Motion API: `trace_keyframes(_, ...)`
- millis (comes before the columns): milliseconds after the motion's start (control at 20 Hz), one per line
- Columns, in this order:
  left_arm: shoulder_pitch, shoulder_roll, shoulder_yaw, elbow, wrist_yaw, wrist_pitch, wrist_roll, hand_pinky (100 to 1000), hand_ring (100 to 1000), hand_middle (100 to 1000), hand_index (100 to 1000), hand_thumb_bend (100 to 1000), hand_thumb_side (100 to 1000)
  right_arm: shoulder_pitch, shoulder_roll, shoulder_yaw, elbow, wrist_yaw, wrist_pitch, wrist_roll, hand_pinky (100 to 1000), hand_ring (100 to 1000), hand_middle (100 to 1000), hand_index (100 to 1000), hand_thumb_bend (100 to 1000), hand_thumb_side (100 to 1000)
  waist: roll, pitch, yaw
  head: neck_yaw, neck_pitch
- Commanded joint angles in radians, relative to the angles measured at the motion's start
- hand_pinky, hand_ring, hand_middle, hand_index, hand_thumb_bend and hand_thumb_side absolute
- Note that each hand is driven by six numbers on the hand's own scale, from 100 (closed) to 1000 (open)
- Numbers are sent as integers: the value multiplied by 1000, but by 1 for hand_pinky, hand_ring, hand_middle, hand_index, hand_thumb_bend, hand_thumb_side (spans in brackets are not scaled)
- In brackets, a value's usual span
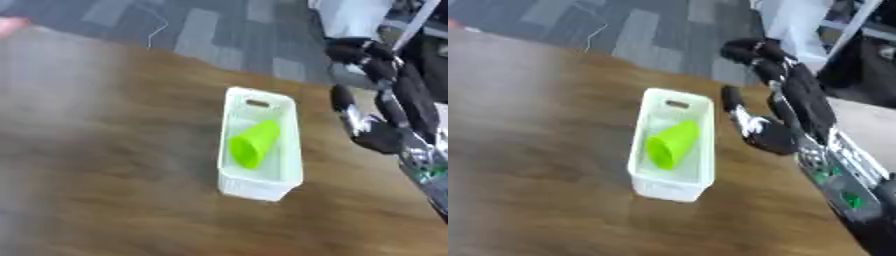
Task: Pick up objects on the table and place them in the box.
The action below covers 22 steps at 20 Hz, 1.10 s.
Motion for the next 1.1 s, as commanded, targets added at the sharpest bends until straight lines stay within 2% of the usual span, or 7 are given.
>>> trace_keyframes(50, 15, 31, 9, -15, -15, -11, 14, 473, 523, 687, 693, 599, 1000, 101, 9, -82, -41, -113, -122, -234, 100, 328, 441, 567, 295, 1000, 18, -13, -19, -23, -107)
trace_keyframes(150, 37, 36, 3, -15, -31, -20, 11, 471, 521, 687, 693, 590, 1000, 184, 87, -116, -42, -119, -242, -339, 100, 311, 394, 514, 306, 1000, 27, -9, -37, 2, -149)
trace_keyframes(250, 61, 39, -4, -15, -48, -31, 7, 469, 521, 686, 692, 585, 1000, 241, 198, -172, -42, -120, -368, -366, 100, 301, 370, 489, 314, 1000, 38, -5, -58, 57, -179)
trace_keyframes(400, 96, 41, -7, -15, -69, -49, 14, 464, 521, 682, 688, 579, 1000, 268, 284, -262, -42, -129, -512, -373, 106, 315, 346, 456, 328, 1000, 50, -6, -87, 135, -184)
trace_keyframes(550, 138, 46, -9, -15, -92, -61, 22, 462, 520, 681, 688, 572, 1000, 227, 312, -377, -42, -121, -638, -374, 131, 318, 337, 447, 332, 1000, 62, -10, -116, 200, -178)
trace_keyframes(750, 181, 45, -15, -15, -122, -61, 24, 458, 518, 683, 689, 560, 1000, 153, 333, -388, -42, -163, -645, -374, 136, 314, 334, 446, 325, 1000, 72, -12, -141, 216, -155)
trace_keyframes(1100, 174, 41, -23, -15, -133, -57, 19, 460, 519, 683, 689, 565, 1000, 172, 332, -351, -42, -116, -627, -374, 100, 312, 331, 443, 333, 1000, 70, -11, -135, 175, -95)
